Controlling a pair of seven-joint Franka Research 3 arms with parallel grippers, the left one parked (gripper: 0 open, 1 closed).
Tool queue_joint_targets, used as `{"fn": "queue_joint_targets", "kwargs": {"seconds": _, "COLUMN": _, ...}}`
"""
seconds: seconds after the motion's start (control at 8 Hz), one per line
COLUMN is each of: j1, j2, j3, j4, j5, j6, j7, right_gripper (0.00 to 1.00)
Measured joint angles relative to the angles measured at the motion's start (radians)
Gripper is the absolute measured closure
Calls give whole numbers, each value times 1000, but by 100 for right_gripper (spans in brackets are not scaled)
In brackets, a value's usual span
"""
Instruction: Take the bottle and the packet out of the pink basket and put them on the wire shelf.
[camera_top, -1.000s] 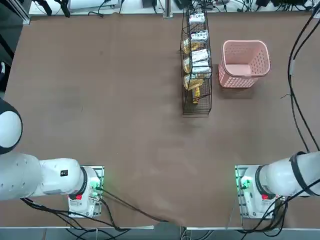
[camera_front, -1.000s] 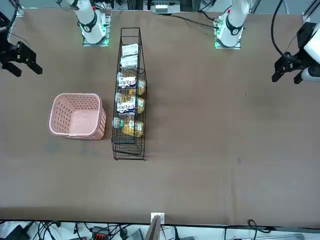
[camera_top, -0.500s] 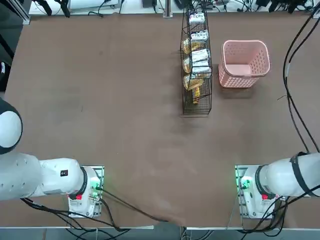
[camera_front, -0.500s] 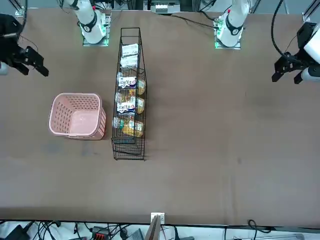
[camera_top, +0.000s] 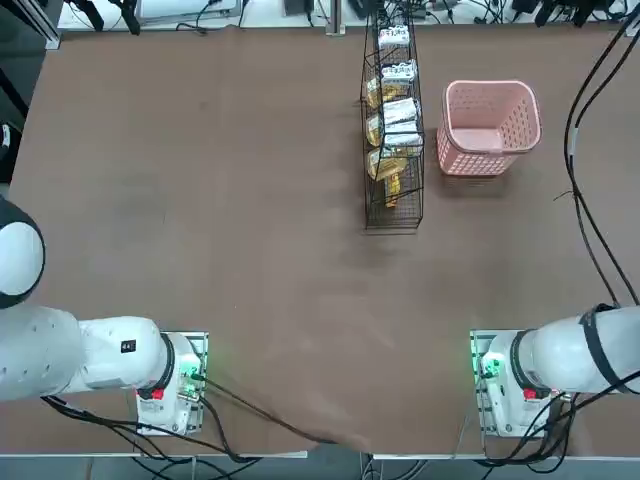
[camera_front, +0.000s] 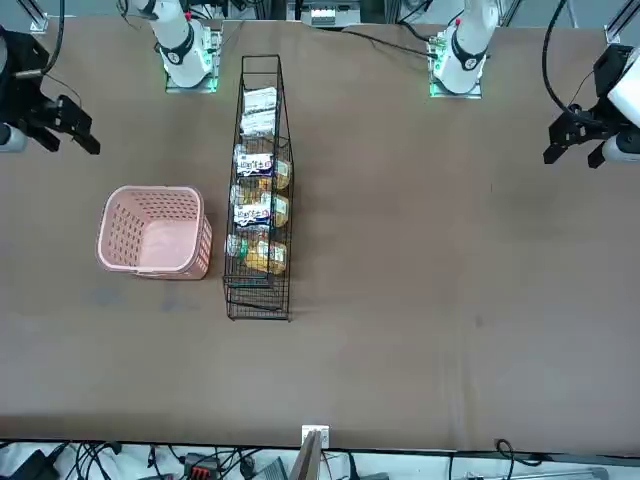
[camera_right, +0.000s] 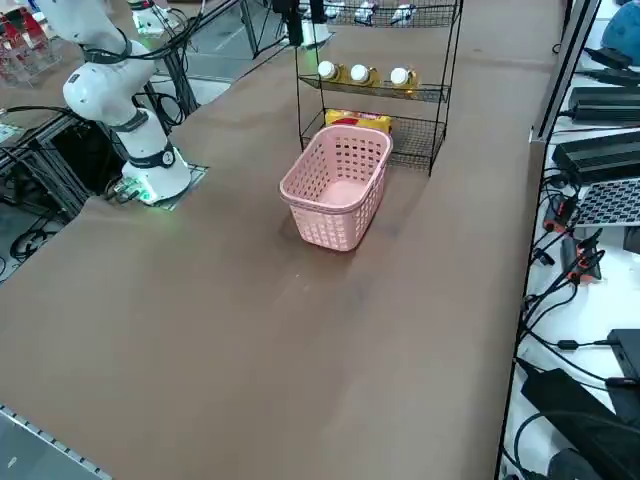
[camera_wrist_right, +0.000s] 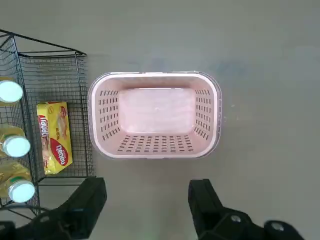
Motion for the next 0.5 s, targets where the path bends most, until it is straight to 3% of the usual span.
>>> {"fn": "queue_joint_targets", "kwargs": {"seconds": 0.5, "j1": 0, "j2": 0, "j3": 0, "j4": -1, "j5": 0, "j6": 4, "j7": 0, "right_gripper": 0}}
